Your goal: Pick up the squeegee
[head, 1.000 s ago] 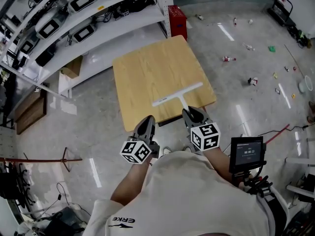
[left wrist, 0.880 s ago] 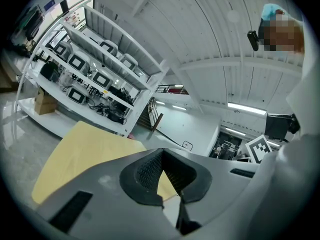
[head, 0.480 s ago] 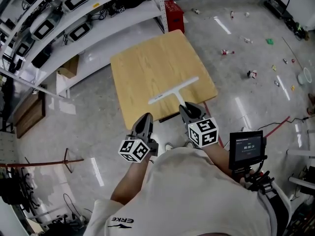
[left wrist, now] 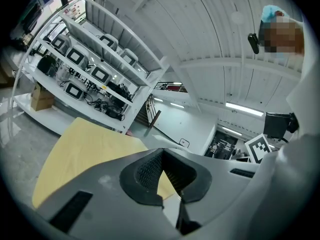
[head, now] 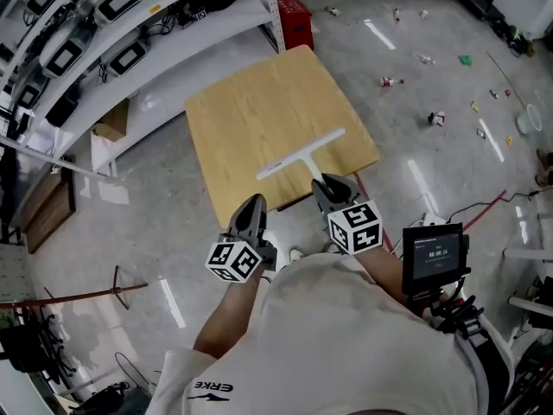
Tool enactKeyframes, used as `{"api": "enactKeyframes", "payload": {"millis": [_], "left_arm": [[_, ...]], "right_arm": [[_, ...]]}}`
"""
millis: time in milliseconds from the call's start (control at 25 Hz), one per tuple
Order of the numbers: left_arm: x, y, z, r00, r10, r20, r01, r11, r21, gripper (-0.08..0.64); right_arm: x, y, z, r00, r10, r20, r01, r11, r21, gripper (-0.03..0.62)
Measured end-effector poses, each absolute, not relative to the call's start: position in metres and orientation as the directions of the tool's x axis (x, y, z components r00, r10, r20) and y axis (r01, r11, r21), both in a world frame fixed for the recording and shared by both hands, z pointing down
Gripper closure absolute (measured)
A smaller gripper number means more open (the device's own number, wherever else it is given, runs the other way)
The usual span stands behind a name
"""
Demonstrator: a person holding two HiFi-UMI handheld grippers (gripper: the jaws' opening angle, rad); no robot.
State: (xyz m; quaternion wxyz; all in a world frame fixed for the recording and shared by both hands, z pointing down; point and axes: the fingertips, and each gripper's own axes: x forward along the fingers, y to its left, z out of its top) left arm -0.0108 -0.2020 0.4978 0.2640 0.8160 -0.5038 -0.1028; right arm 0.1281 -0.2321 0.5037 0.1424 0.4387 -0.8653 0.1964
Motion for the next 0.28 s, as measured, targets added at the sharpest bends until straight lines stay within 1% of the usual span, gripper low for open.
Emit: {"api": "enactKeyframes", "payload": {"millis": [280], "left_arm": [[-0.0087,-0.2078,0.4980,0.481,-0.871,0.099,-0.761,-0.358,0.541,0.556]], "right_arm": [[0.1297,-0.2368,0.5031,-0.567,-0.707,0.424,-0.821,0.531,-0.211,0.508]]}}
